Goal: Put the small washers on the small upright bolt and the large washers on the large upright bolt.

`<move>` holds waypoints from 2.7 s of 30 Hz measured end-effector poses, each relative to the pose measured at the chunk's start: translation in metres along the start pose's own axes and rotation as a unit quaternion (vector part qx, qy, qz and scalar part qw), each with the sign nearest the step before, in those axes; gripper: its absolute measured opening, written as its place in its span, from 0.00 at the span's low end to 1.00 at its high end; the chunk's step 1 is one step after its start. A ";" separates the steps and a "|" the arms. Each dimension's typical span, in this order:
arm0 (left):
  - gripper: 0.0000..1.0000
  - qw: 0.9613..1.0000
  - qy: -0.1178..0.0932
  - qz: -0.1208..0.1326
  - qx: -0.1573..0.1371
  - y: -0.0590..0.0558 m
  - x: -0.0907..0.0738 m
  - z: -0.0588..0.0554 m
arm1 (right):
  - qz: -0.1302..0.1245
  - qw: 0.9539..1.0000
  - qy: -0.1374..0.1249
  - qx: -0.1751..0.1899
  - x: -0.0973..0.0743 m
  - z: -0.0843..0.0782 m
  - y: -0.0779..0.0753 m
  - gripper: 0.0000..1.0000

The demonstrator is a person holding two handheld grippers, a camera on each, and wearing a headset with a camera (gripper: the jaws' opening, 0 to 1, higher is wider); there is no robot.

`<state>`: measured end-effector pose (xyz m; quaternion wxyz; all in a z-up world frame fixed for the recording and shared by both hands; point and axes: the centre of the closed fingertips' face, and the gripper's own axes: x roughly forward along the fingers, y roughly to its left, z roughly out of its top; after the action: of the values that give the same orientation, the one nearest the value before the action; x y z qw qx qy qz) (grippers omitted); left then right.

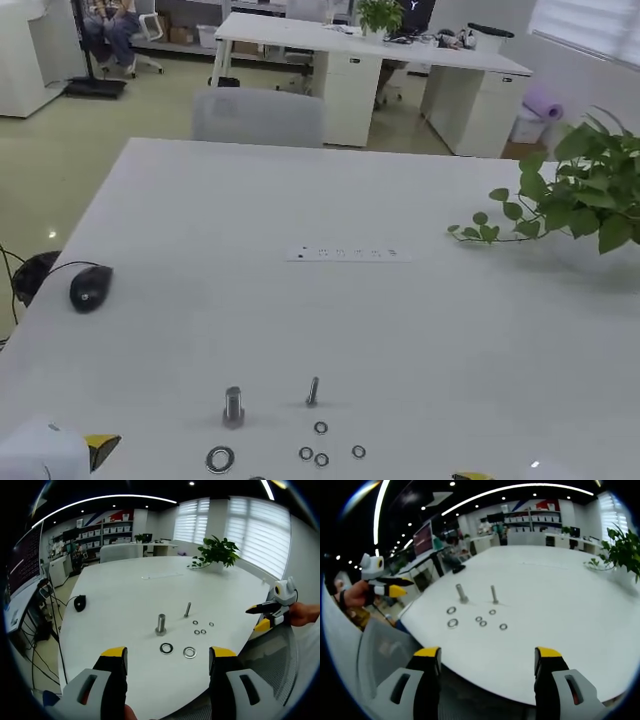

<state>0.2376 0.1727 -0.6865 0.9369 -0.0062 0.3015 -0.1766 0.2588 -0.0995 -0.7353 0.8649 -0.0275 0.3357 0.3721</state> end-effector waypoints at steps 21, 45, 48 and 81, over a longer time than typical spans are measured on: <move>0.66 1.000 0.000 0.010 -0.009 -0.006 -0.011 -0.008 | 0.001 1.000 0.010 -0.027 0.001 0.007 -0.015 0.75; 0.65 1.000 0.004 0.019 -0.013 -0.003 -0.018 -0.012 | 0.023 0.991 0.085 -0.100 0.038 0.009 -0.046 0.60; 0.65 1.000 0.003 0.019 -0.016 -0.004 -0.019 -0.014 | 0.036 0.982 0.123 -0.138 0.045 0.000 -0.050 0.54; 0.62 1.000 0.009 0.016 -0.024 -0.006 -0.020 -0.018 | 0.152 0.890 0.261 -0.342 0.130 -0.004 -0.033 0.19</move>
<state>0.2100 0.1756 -0.6890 0.9363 -0.0225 0.3144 -0.1546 0.3432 -0.0435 -0.8227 0.6158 -0.3662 0.4019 0.5703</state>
